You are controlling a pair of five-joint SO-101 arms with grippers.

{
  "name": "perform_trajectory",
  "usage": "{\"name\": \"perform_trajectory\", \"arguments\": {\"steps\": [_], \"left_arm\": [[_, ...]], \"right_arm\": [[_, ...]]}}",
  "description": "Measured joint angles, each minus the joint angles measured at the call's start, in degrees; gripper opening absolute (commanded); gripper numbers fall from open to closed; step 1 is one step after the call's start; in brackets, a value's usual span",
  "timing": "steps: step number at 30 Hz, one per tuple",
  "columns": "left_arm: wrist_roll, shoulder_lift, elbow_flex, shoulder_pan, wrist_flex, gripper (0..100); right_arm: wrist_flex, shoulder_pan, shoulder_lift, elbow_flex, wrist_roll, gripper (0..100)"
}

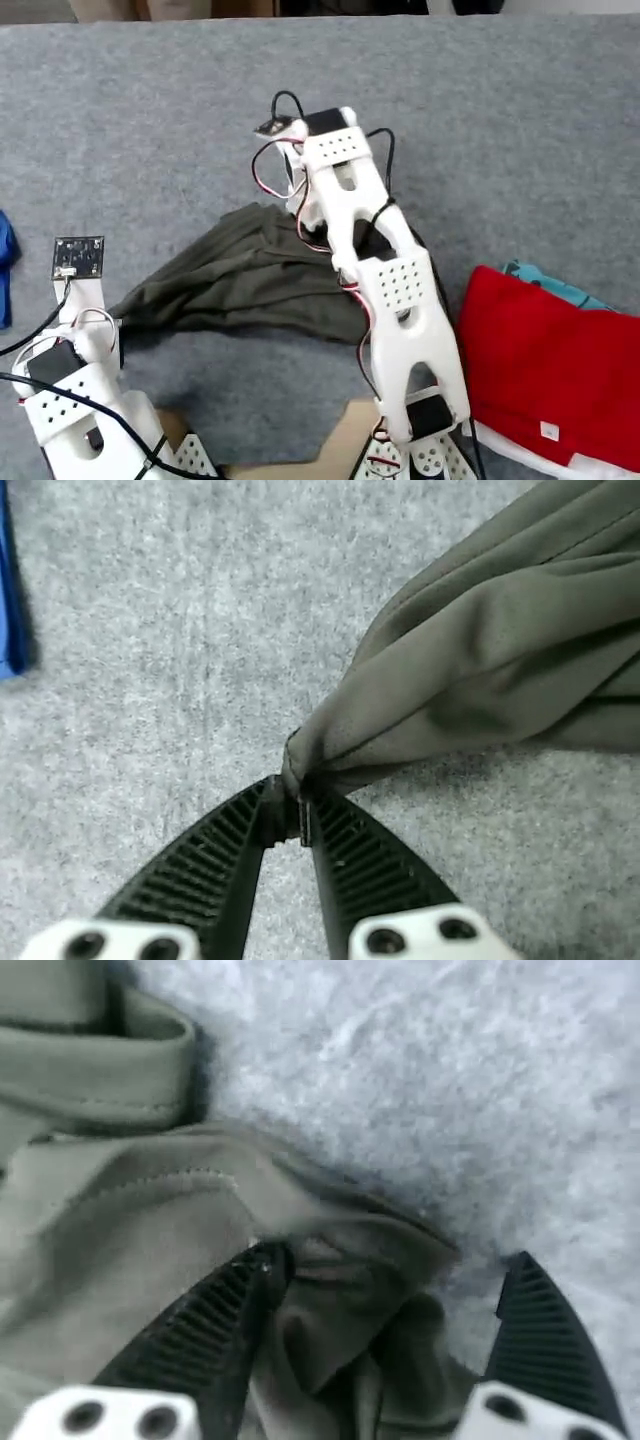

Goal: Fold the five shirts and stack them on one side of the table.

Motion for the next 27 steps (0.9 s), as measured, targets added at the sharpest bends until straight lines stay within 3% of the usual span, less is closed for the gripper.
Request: {"name": "perform_trajectory", "arguments": {"steps": [3, 10, 27], "left_arm": [[0.0, -0.2, 0.0, 0.0, 0.9, 2], [0.0, -0.2, 0.0, 0.0, 1.1, 2], [0.0, -0.3, 0.0, 0.0, 1.1, 2]], "right_arm": [[0.3, 0.0, 2.9, -4.7, -0.2, 30.5], [1.0, 0.9, 8.2, -14.9, -0.2, 1.2], [-1.1, 1.5, 6.5, -16.5, 3.2, 2.6]]}}
